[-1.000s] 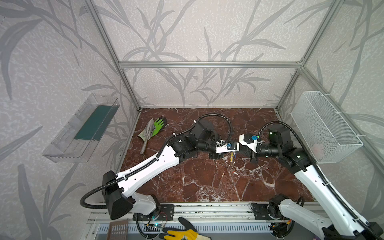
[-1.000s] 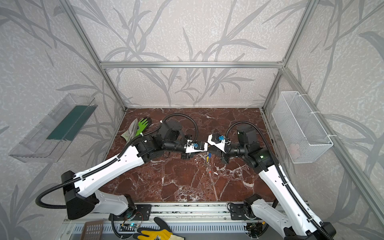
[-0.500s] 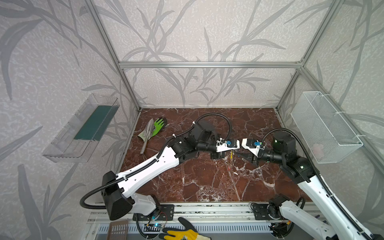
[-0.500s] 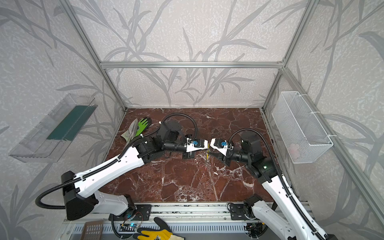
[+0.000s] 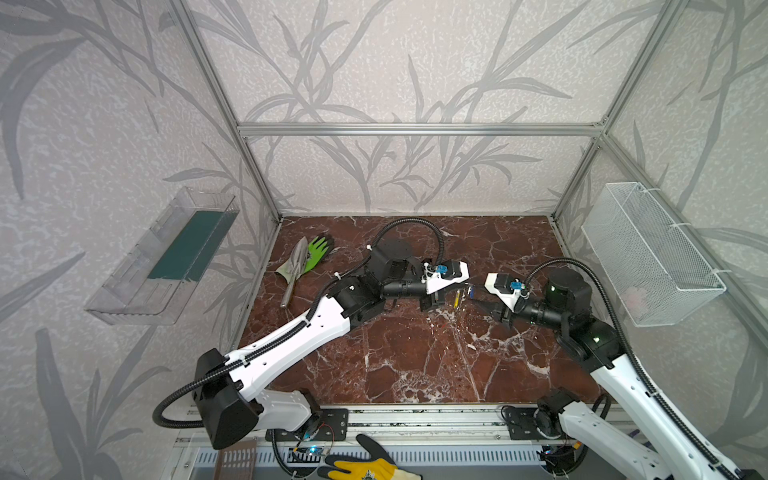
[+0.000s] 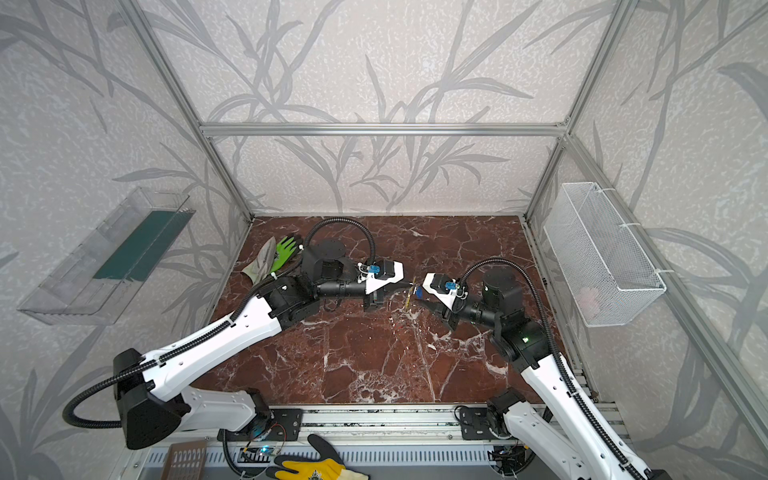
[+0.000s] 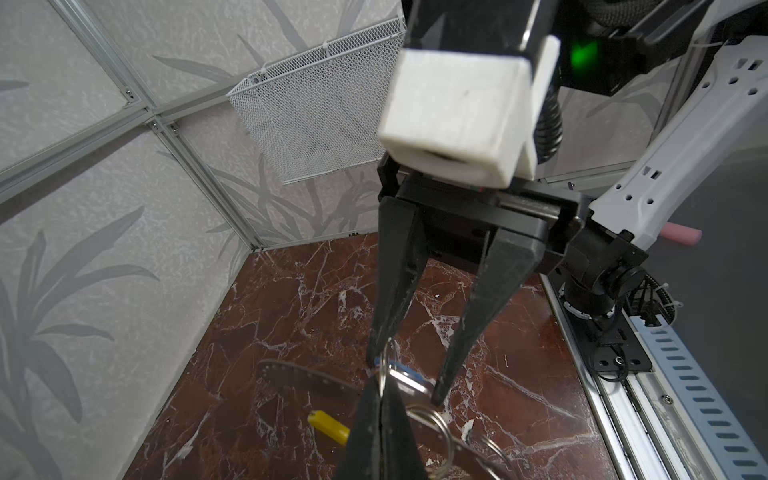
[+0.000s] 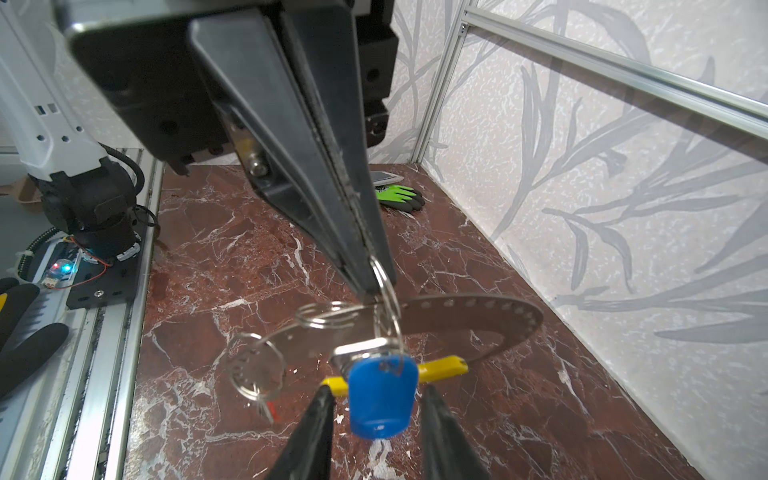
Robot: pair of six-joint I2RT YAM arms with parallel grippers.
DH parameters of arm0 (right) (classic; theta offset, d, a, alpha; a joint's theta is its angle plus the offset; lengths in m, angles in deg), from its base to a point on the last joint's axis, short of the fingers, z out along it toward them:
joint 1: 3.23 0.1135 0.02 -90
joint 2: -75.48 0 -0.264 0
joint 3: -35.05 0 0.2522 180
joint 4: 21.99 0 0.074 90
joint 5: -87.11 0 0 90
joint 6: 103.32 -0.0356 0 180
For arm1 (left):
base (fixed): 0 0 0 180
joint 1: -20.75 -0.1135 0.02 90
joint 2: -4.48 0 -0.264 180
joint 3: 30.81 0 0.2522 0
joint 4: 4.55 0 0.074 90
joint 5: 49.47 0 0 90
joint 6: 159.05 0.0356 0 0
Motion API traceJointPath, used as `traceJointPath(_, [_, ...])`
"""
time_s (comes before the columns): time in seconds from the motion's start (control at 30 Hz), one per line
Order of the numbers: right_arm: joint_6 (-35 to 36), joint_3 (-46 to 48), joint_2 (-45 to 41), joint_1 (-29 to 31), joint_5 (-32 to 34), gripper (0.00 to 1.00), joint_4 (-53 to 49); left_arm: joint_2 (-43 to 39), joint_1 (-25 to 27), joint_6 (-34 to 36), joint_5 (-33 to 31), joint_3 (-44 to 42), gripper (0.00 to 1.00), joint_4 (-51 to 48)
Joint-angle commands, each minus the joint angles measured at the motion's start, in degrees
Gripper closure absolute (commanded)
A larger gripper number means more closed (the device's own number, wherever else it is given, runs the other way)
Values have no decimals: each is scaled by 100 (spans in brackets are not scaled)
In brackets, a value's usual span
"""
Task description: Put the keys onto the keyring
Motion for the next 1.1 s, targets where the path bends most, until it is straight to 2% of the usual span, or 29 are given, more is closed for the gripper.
traceJointPath(0.0, [-279, 51, 24, 20, -271, 64, 598, -185, -32, -318, 158, -74, 100, 590])
traceJointPath(0.27, [-268, 68, 73, 20, -244, 65, 711, -164, -46, -464, 46, -145, 100, 905])
traceJointPath(0.53, [102, 26, 94, 19, -12, 90, 420, -192, -141, -774, 115, -247, 100, 1340])
traceJointPath(0.67, [198, -10, 169, 20, -48, 92, 352, -168, -214, -1049, 274, -278, 100, 1689])
traceJointPath(0.83, [211, -96, 386, 20, -212, 90, 447, -67, -223, -1376, 526, -395, 100, 2146])
traceJointPath(1.0, [377, -185, 346, 9, -86, 67, 447, 50, -271, -1724, 696, -612, 100, 2710])
traceJointPath(1.07, [611, -158, 143, -46, 155, 64, 217, 51, -345, -1863, 781, -685, 100, 2868])
